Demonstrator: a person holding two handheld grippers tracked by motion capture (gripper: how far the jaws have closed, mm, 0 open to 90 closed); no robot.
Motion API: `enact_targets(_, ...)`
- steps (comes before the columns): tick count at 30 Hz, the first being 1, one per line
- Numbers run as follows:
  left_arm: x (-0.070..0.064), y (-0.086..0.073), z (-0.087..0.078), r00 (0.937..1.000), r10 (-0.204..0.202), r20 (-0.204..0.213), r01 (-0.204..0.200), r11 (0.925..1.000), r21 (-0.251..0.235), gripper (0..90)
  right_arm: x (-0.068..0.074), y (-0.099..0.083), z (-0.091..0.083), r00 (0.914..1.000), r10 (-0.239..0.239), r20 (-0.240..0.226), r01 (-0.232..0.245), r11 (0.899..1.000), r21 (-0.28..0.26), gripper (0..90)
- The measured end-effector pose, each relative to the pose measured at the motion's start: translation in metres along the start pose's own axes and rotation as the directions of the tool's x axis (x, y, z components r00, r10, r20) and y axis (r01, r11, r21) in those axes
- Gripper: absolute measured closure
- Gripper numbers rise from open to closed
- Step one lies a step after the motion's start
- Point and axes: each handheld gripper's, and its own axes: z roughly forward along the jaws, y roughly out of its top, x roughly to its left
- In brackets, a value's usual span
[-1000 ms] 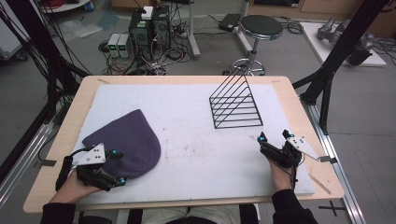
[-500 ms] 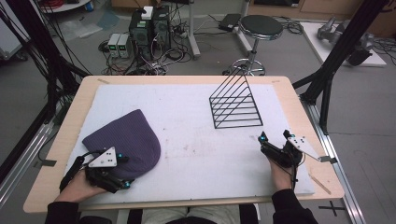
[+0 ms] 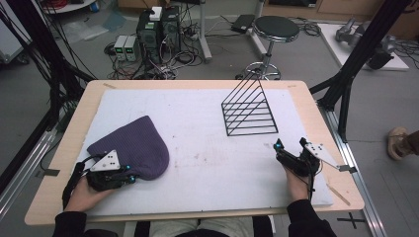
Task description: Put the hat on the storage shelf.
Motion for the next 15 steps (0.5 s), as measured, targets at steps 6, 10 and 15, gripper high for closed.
enact_targets(6, 0.002, 0.0, -0.002, 0.9994, -0.035, 0.006, 0.035, 0.9991, -0.022, 79.3, 0.0, 0.0, 0.0, 1.0, 0.002, -0.004, -0.002, 1.0, 0.0, 7.5)
enact_targets(10, 0.004, 0.002, -0.008, 0.9987, -0.051, 0.01, 0.051, 0.9964, -0.067, 79.5, 0.001, 0.0, 0.0, 1.0, 0.002, -0.009, -0.002, 1.0, 0.005, 7.5)
enact_targets(15, 0.004, 0.007, -0.016, 0.9987, -0.052, -0.005, 0.051, 0.9907, -0.126, 79.4, 0.001, 0.0, 0.001, 1.0, -0.001, -0.007, 0.001, 1.0, 0.005, 7.5)
